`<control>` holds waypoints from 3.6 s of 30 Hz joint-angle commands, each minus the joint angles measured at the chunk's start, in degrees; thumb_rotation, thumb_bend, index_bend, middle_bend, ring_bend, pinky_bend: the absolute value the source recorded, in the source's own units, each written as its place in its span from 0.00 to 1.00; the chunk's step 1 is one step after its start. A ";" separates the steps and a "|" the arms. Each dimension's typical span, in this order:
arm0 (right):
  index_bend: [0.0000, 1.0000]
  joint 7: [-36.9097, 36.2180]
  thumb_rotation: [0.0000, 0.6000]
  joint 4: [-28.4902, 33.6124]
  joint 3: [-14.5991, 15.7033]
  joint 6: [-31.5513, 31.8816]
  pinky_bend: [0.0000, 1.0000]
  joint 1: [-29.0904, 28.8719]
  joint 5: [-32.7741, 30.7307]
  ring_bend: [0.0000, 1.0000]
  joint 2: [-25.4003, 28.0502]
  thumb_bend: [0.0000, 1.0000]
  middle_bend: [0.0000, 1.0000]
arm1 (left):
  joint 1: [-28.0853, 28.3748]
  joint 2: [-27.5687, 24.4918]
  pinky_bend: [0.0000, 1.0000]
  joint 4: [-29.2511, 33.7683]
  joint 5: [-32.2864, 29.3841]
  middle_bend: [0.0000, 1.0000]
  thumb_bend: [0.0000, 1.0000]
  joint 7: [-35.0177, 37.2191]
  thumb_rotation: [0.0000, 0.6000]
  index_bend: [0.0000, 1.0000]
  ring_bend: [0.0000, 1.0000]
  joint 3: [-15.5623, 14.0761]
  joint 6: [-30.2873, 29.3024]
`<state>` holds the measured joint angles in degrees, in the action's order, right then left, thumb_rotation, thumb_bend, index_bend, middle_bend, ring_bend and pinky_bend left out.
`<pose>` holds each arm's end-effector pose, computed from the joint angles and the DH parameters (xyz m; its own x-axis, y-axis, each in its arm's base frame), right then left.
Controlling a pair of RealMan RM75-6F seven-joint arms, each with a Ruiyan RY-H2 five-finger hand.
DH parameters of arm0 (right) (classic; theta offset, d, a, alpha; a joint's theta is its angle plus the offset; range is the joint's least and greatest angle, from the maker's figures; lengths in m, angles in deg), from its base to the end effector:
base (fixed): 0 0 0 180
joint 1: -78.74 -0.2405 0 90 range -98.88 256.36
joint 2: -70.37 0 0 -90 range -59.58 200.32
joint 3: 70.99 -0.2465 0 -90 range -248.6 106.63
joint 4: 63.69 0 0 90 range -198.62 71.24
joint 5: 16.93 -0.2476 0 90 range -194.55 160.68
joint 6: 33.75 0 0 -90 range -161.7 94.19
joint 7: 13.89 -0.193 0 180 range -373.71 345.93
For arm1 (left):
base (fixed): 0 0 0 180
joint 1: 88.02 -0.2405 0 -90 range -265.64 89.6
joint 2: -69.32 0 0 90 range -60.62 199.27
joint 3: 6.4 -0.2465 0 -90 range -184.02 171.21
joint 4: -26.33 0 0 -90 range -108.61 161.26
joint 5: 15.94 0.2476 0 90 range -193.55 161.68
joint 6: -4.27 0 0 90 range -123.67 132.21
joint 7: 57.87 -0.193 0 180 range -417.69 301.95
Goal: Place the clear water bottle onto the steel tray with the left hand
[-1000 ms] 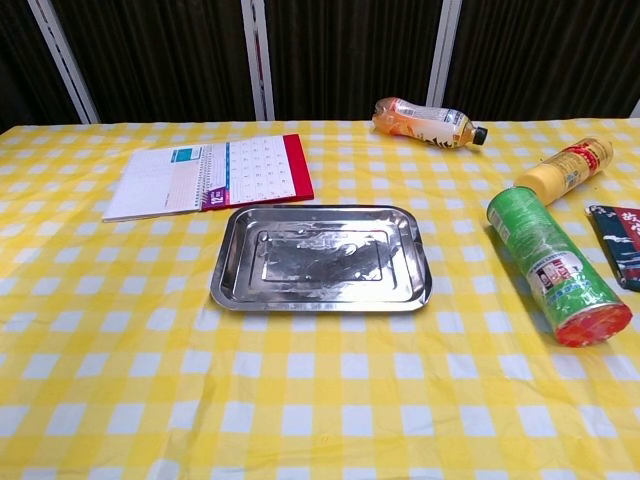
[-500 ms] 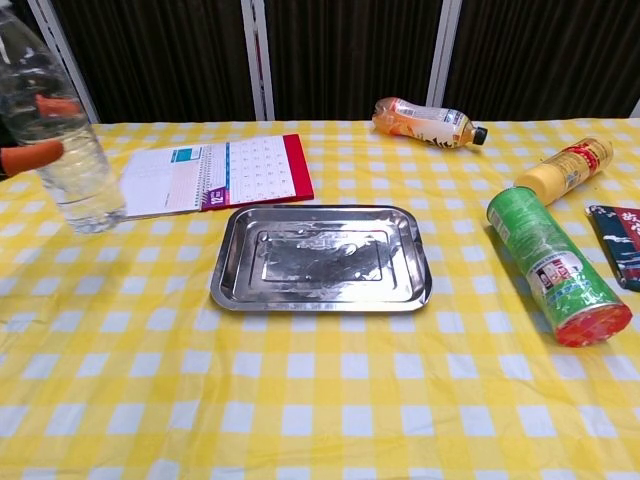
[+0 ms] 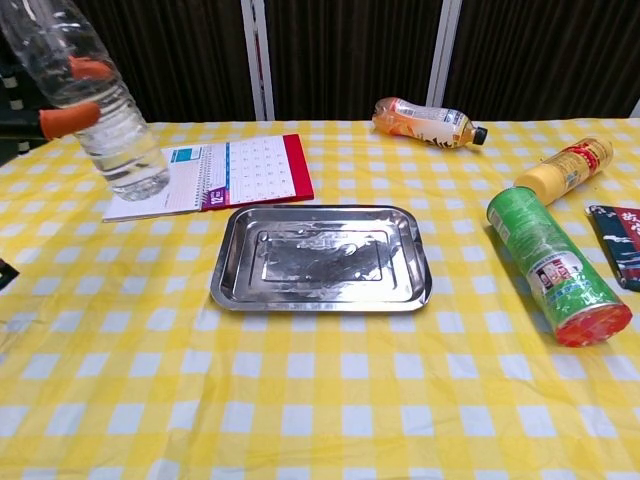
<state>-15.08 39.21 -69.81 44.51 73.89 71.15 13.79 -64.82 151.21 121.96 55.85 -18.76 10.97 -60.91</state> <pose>-0.2977 -0.2090 0.1066 0.3325 -0.1947 0.9228 -0.9426 -0.0371 0.3319 -0.1776 0.3569 0.0135 -0.6472 0.1887 0.7386 0.7502 -0.0145 0.6611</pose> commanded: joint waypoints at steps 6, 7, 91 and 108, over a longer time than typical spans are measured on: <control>0.19 0.80 1.00 0.25 0.17 -0.42 0.02 -0.11 -0.12 0.04 -0.30 0.16 0.15 | -7.46 -11.49 0.00 -3.00 -0.98 0.19 0.65 9.35 1.00 0.46 0.00 0.74 -3.66; 0.19 0.95 1.00 0.30 0.22 -0.51 0.02 -0.15 -0.09 0.04 -0.36 0.16 0.15 | -8.19 -13.26 0.00 -3.54 -1.42 0.19 0.65 11.00 1.00 0.46 0.00 1.45 -3.94; 0.19 1.04 1.00 0.85 0.74 -1.99 0.02 -0.57 -1.10 0.04 -0.12 0.16 0.15 | 1.24 -14.13 0.00 27.17 -11.19 0.21 0.66 -20.77 1.00 0.53 0.00 8.17 -5.20; 0.19 1.44 1.00 1.19 0.94 -2.24 0.02 -0.59 -1.08 0.04 -0.13 0.16 0.15 | -3.03 -8.39 0.00 4.38 -11.14 0.21 0.66 -4.99 1.00 0.54 0.00 0.47 1.68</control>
<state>-13.68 40.39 -68.88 42.29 73.31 70.05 13.67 -67.10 140.62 131.20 44.05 -27.38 13.12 -61.55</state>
